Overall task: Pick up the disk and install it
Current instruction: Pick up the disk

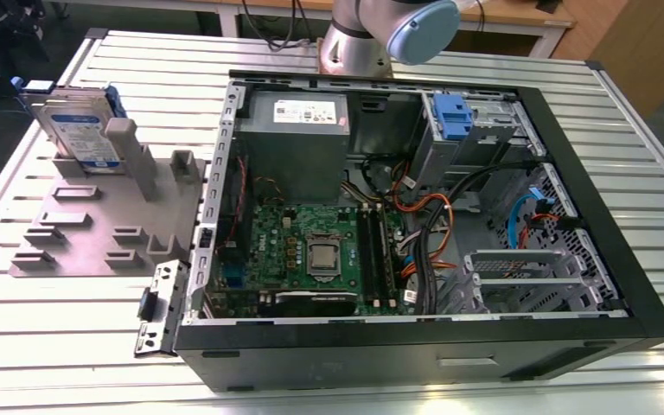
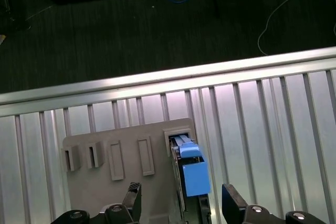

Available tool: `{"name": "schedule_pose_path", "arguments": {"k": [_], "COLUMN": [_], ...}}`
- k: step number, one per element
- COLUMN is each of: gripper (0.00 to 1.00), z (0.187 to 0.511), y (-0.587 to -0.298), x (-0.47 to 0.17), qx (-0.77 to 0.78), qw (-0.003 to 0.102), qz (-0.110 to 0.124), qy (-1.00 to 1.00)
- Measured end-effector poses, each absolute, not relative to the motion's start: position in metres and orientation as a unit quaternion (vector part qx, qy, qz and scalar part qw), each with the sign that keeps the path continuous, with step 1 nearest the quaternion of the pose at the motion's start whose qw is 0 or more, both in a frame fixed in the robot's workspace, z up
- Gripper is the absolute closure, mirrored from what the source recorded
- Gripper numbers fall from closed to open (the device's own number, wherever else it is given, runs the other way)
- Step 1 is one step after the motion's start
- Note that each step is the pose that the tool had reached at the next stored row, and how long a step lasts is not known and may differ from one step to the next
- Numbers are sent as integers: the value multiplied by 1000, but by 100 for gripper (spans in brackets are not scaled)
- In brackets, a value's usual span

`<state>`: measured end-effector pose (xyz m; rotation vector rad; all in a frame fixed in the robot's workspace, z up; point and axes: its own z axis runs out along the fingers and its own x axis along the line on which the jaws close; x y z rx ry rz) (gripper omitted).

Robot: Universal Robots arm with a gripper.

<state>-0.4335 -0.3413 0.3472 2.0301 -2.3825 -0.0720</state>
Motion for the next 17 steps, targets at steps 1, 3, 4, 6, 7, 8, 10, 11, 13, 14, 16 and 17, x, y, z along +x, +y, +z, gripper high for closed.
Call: {"name": "schedule_pose_path", "arguments": {"k": [1, 3, 4, 6, 7, 8, 10, 11, 13, 14, 16, 17], "gripper": [29, 29, 29, 29, 29, 29, 29, 29, 29, 29, 29, 29], "z": [347, 346, 346, 345, 345, 345, 344, 344, 344, 344, 343, 343], "y": [-341, -341, -341, -341, -341, -341, -341, -341, -341, -341, -341, -341], "x": [-434, -434, -434, -434, -434, -434, -434, -434, -434, -434, -434, -434], "qx": [648, 648, 648, 648, 648, 648, 648, 648, 648, 648, 648, 648], "qw": [5, 5, 5, 5, 5, 5, 5, 5, 5, 5, 5, 5], "qz": [-23, -23, -23, -23, -23, -23, -23, -23, -23, -23, -23, -23], "qy": [-761, -761, -761, -761, -761, -761, -761, -761, -761, -761, -761, -761]}}
